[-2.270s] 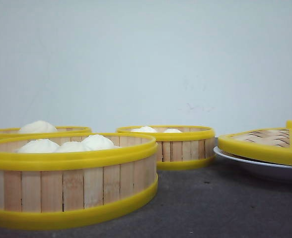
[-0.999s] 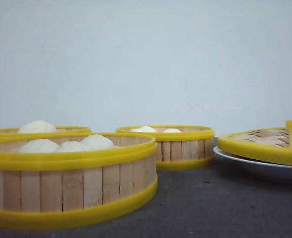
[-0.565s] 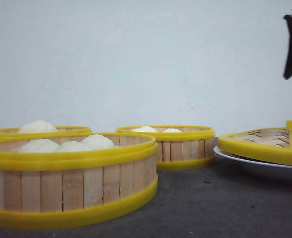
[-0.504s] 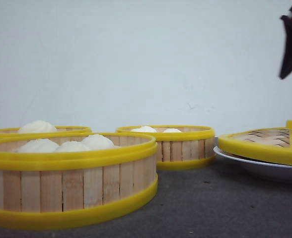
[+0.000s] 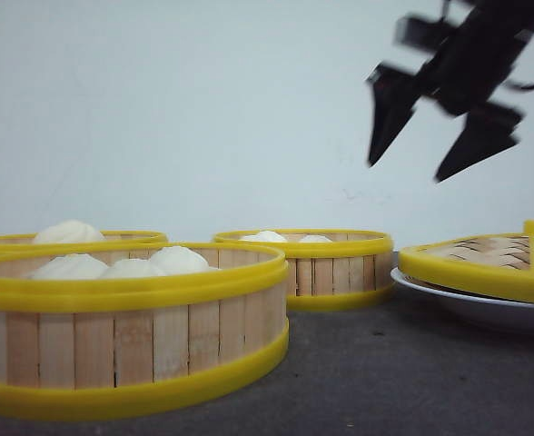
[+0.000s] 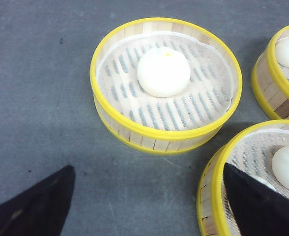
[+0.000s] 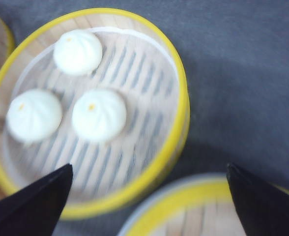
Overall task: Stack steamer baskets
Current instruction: 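Reach the right gripper to the three-bun basket and grasp its rim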
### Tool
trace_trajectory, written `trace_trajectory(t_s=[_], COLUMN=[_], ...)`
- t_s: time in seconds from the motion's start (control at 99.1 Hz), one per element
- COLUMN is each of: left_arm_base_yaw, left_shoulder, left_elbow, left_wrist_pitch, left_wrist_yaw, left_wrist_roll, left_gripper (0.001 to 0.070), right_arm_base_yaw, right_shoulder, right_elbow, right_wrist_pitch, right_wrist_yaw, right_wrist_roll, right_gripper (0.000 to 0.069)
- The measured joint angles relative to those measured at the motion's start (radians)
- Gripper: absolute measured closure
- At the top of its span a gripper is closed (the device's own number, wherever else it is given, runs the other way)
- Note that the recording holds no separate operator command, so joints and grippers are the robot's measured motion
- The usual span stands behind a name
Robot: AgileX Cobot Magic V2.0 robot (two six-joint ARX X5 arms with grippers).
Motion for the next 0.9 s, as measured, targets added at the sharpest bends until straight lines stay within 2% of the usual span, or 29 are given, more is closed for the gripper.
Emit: trace_trajectory(t_s=[0.202, 0.283, 0.555, 0.716, 0.807, 0.898], left_arm_base_yaw=[0.0, 0.0, 0.0, 0.0, 0.0, 0.0], left_shoulder=[0.0, 0.0, 0.0, 0.0, 0.0, 0.0], left_elbow=[0.0, 0.0, 0.0, 0.0, 0.0, 0.0], left_wrist_pitch=[-0.003, -0.003, -0.003, -0.003, -0.003, -0.003], left_wrist_yaw=[0.0, 0.0, 0.0, 0.0, 0.0, 0.0], left_wrist_roll=[0.0, 0.0, 0.0, 0.0, 0.0, 0.0], left_gripper=[0.012, 0.012, 0.012, 0.012, 0.012, 0.012], right_arm_base_yaw=[0.01, 0.012, 0.014, 0.014, 0.016, 0.019], right_shoulder=[0.222, 0.287, 0.396, 0.407, 0.407, 0.409], right_elbow=[0.175, 0.224, 0.291, 0.294, 0.294, 0.294], right_wrist_pitch=[-0.046, -0.047, -0.05, -0.043, -0.022, -0.006], right_wrist_yaw=[0.078, 0.105, 0.118, 0.112, 0.122, 0.12], right_wrist_roll=[-0.014, -0.024, -0.039, -0.037, -0.019, -0.012], right_gripper=[0.0081, 0.011, 0.0393, 0.0595, 0.0648, 0.0663])
